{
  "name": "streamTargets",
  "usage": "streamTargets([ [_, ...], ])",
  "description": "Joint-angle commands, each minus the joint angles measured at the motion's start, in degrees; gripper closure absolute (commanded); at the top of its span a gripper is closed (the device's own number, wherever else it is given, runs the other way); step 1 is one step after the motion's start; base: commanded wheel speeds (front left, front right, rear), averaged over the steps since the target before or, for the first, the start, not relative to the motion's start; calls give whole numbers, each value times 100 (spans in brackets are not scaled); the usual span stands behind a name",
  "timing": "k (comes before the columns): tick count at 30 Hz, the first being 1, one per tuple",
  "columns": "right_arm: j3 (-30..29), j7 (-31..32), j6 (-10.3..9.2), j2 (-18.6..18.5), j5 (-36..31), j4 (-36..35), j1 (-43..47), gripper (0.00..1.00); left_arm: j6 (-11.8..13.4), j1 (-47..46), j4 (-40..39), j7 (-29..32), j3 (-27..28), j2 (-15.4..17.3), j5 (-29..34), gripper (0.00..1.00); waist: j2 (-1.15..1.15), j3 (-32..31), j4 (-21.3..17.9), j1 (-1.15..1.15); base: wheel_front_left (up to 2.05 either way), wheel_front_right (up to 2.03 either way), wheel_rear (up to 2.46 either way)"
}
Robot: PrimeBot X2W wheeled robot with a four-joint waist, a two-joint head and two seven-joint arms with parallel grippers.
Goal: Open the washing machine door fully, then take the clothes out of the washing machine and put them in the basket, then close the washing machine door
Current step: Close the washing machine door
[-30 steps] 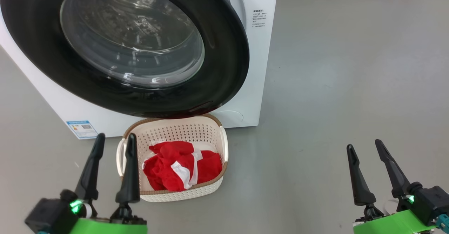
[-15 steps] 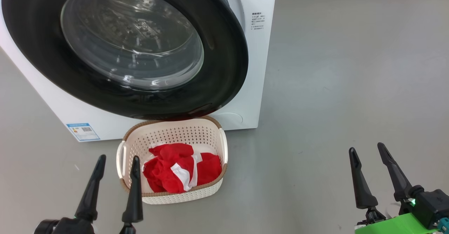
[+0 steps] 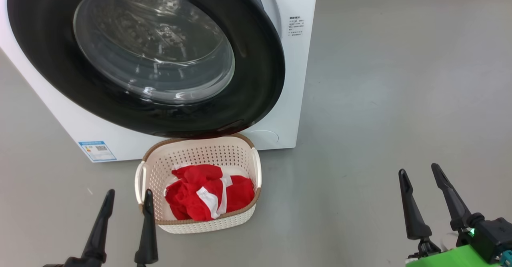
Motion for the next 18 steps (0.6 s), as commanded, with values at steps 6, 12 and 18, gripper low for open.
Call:
streamTargets([
  [6, 149, -37, 35, -82, 1, -170, -37, 0, -63, -129, -118, -35, 207, -41, 94, 0, 0, 61, 45, 0, 0, 0, 0],
  [12, 168, -37, 35, -82, 2, -166, -45, 0, -103, -134, -115, -35, 192, -89, 117, 0, 0, 74, 97, 0, 0, 0, 0],
  [18, 326, -37, 35, -82, -65, -104, -147, 100, -159, -175, -151, -35, 121, -130, 146, 0, 0, 136, 234, 0, 0, 0, 0],
])
